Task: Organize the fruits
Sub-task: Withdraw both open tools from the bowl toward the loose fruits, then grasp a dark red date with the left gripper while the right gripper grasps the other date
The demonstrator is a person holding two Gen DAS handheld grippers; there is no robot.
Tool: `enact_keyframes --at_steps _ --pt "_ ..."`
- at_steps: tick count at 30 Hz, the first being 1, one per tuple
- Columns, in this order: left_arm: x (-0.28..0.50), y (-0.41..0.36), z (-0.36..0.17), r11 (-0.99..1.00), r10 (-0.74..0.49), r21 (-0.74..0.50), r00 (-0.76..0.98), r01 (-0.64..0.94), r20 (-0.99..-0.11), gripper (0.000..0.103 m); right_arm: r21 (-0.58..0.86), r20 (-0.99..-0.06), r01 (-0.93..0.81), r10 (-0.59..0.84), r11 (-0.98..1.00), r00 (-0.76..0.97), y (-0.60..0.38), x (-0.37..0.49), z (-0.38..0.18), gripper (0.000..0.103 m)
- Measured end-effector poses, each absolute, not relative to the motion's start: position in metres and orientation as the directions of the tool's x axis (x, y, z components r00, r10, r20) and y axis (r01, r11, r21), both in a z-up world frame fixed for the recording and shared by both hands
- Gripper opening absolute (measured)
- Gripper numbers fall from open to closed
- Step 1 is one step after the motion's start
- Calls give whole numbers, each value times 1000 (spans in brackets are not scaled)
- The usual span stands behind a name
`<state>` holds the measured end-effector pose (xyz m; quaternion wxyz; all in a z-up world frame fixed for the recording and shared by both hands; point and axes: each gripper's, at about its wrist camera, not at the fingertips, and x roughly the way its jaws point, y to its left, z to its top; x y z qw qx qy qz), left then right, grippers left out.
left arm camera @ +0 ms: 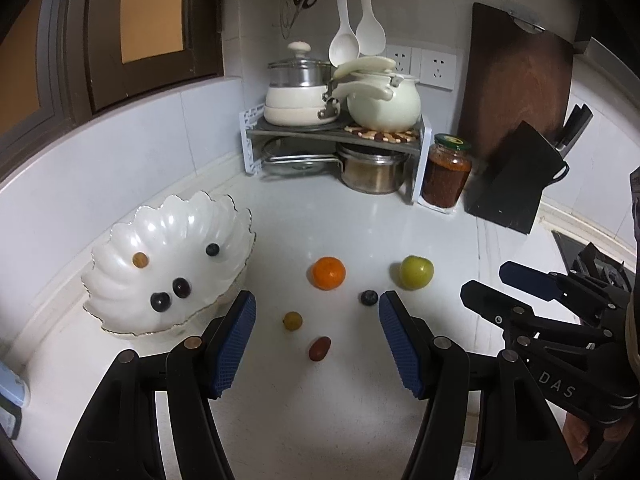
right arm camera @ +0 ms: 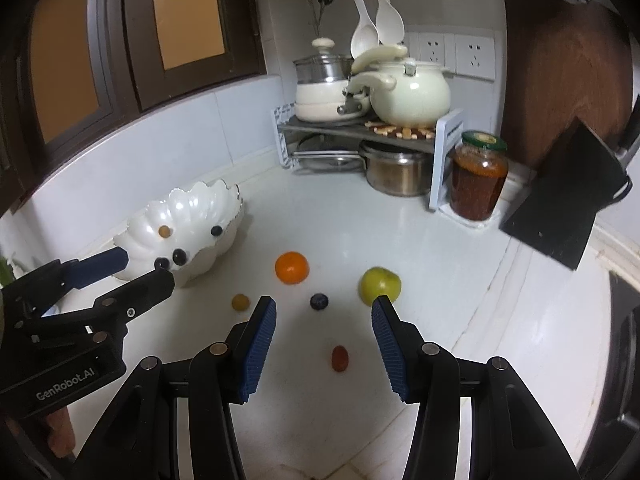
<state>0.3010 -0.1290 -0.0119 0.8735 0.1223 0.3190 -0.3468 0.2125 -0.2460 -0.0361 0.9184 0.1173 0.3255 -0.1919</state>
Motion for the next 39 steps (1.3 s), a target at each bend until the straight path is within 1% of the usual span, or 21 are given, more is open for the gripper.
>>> enact_keyframes --at_steps 11,20,30,39 --pt "306 -129 -40 719 -524 -13 530 695 -666 63 111 -695 476 -274 872 665 -248 216 -71 51" --pt "308 -133 -65 704 -512 13 520 710 -683 63 57 -696 492 -318 869 644 -243 222 -88 51" --pt "316 -140 -91 690 -507 27 511 723 -694 60 54 -702 517 -336 854 628 -244 227 -113 51" --pt "324 -147 -114 683 -487 37 493 730 -721 57 45 -708 529 -346 847 615 -251 232 -133 51"
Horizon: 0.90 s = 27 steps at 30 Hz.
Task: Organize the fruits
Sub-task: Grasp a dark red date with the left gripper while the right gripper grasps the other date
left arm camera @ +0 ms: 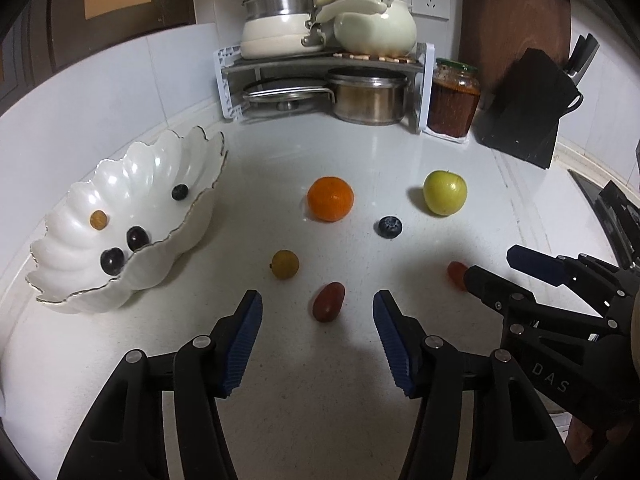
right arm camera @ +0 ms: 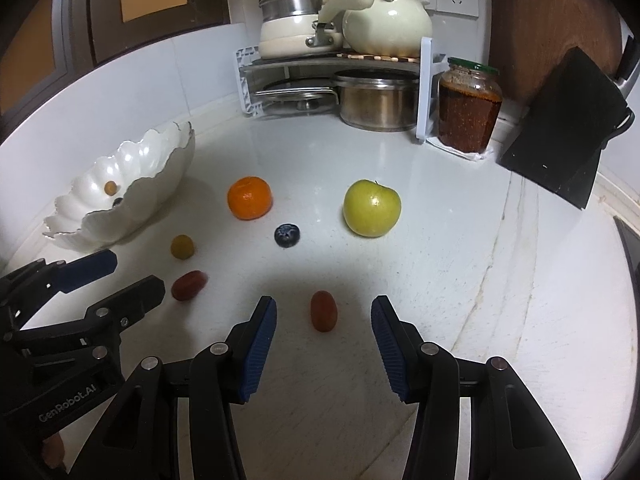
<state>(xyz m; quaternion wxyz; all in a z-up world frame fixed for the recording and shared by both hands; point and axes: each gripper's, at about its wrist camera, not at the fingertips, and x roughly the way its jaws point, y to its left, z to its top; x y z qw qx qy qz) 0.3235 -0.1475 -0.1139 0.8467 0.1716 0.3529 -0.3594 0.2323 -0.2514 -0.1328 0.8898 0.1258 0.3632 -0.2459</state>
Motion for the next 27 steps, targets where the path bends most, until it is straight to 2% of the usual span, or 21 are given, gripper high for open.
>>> enact_keyframes --at_steps 12,15,17,25,27 --pt "340 -160 -133 680 -484 4 453 733 -749 52 44 -726 544 -347 838 593 -263 248 -148 49" --pt "343 -162 -138 680 -482 -7 440 733 -758 51 44 -734 542 -341 840 587 -265 251 -152 44" --pt "344 -163 -141 679 -479 -10 433 734 -763 47 45 -739 539 -335 841 585 -266 252 -154 40" --pt "348 -167 -149 678 -480 -34 408 734 -777 41 30 -746 523 -329 852 579 -263 255 -158 34" --pt "349 -168 -149 680 -480 -37 405 733 -778 36 31 -748 522 -326 852 578 -263 255 -159 32"
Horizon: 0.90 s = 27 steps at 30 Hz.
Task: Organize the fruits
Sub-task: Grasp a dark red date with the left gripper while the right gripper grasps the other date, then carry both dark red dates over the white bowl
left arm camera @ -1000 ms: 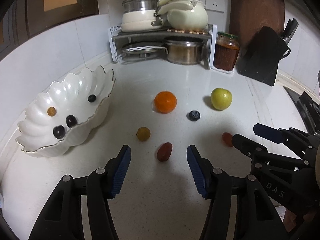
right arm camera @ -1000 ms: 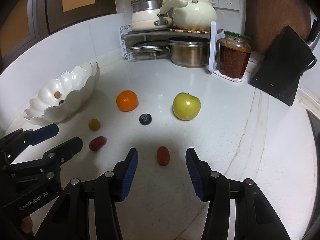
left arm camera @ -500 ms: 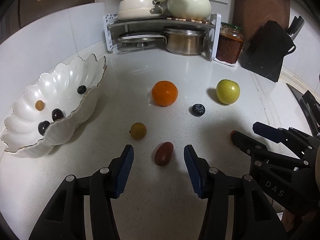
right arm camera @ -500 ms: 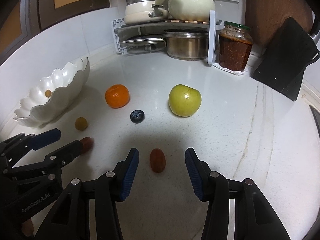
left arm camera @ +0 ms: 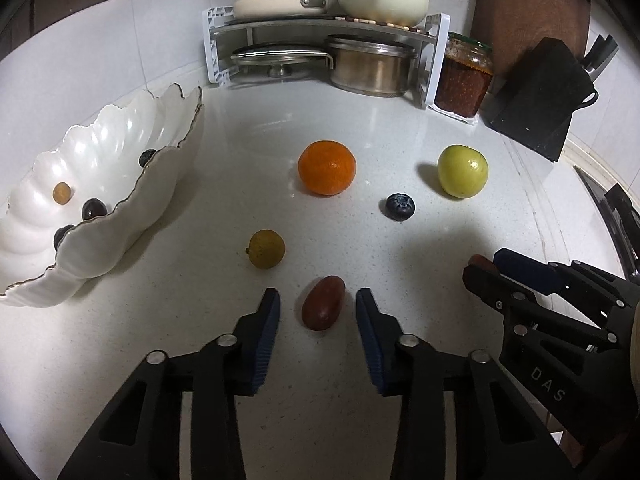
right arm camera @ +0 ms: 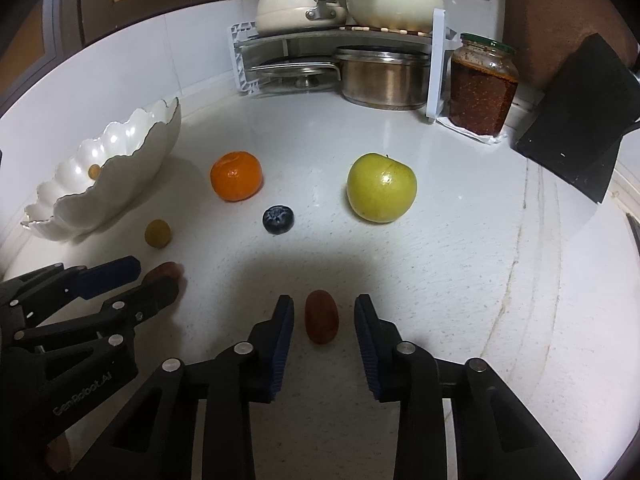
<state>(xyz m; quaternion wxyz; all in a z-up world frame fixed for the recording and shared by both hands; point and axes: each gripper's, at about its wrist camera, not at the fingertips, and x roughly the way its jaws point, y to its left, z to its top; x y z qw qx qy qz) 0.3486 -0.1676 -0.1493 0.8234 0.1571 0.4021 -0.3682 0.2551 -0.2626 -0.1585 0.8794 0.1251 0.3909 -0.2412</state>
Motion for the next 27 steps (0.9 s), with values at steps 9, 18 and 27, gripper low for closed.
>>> enact_keyframes --at_steps 9,18,27 --pt "351 -172 -154 680 -480 -52 390 731 -786 22 25 -750 522 -329 853 574 -264 257 -160 23" --pt "350 -172 -149 684 -484 -60 392 727 -782 20 50 -744 497 -300 866 597 -263 256 -156 18" --pt "344 -163 -133 705 -495 -73 415 706 -764 20 70 -730 459 -268 886 629 -259 255 -144 17"
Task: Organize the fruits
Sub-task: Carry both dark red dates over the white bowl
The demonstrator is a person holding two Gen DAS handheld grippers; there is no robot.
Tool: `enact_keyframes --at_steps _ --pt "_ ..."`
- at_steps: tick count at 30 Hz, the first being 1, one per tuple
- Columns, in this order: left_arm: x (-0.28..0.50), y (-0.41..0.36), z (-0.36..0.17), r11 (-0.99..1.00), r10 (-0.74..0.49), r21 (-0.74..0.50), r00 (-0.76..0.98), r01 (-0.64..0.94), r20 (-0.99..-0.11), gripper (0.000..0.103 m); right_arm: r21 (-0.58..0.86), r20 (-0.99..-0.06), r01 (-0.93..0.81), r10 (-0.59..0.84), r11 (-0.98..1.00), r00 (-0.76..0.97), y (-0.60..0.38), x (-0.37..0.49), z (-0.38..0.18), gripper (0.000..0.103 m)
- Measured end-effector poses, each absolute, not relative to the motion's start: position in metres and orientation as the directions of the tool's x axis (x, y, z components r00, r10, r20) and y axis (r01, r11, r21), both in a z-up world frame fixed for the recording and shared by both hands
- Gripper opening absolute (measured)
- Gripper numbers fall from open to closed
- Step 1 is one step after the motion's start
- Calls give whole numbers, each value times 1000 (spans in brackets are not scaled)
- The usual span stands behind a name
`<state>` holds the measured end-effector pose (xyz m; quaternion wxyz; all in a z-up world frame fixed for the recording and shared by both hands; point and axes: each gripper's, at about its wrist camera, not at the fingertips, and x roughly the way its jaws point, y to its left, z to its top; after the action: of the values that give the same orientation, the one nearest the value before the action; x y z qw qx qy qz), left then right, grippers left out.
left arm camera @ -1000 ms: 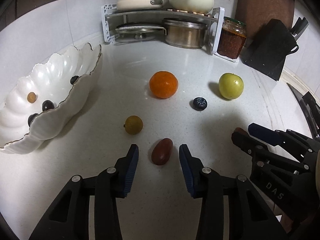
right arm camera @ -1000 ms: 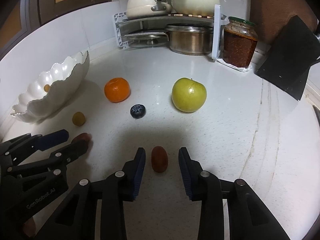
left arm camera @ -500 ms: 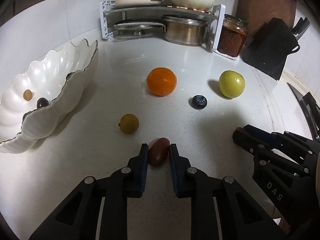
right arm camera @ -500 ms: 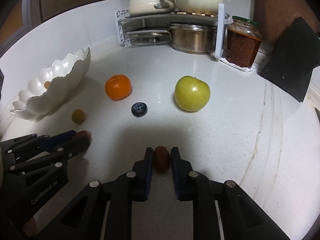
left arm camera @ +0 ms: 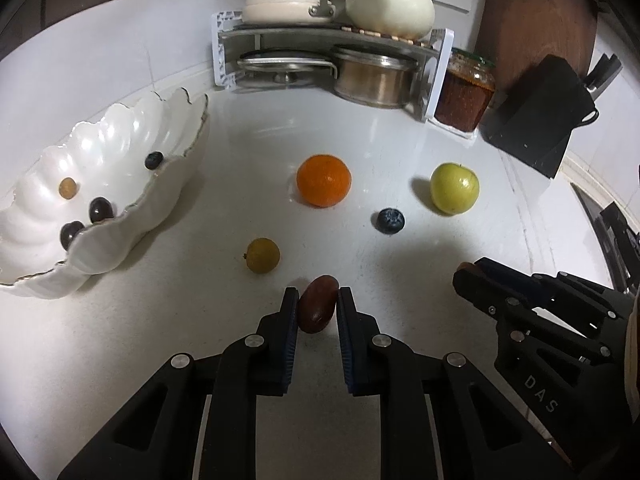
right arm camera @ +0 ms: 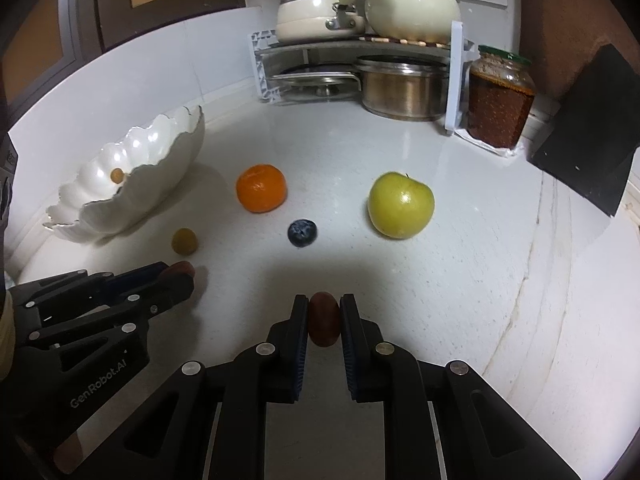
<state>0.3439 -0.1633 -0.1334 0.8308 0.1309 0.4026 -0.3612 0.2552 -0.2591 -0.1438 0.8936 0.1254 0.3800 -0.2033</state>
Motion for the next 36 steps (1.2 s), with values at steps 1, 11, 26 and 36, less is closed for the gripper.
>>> enact_keyframes --at_steps 1,11,26,36 --pt "344 -163 -131 708 -495 -75 418 703 -761 20 69 -727 453 -266 889 633 -258 255 -141 17" --pt "338 -148 -103 744 -497 -77 472 664 -728 20 70 -687 407 -252 911 682 -251 256 -115 18" --pt "333 -122 -61 798 -487 -75 566 598 -665 20 66 -609 297 -197 952 768 -229 261 -70 17" --pt "325 -102 -36 830 -469 -65 630 553 -619 20 74 -560 228 -149 971 815 -216 261 -44 18"
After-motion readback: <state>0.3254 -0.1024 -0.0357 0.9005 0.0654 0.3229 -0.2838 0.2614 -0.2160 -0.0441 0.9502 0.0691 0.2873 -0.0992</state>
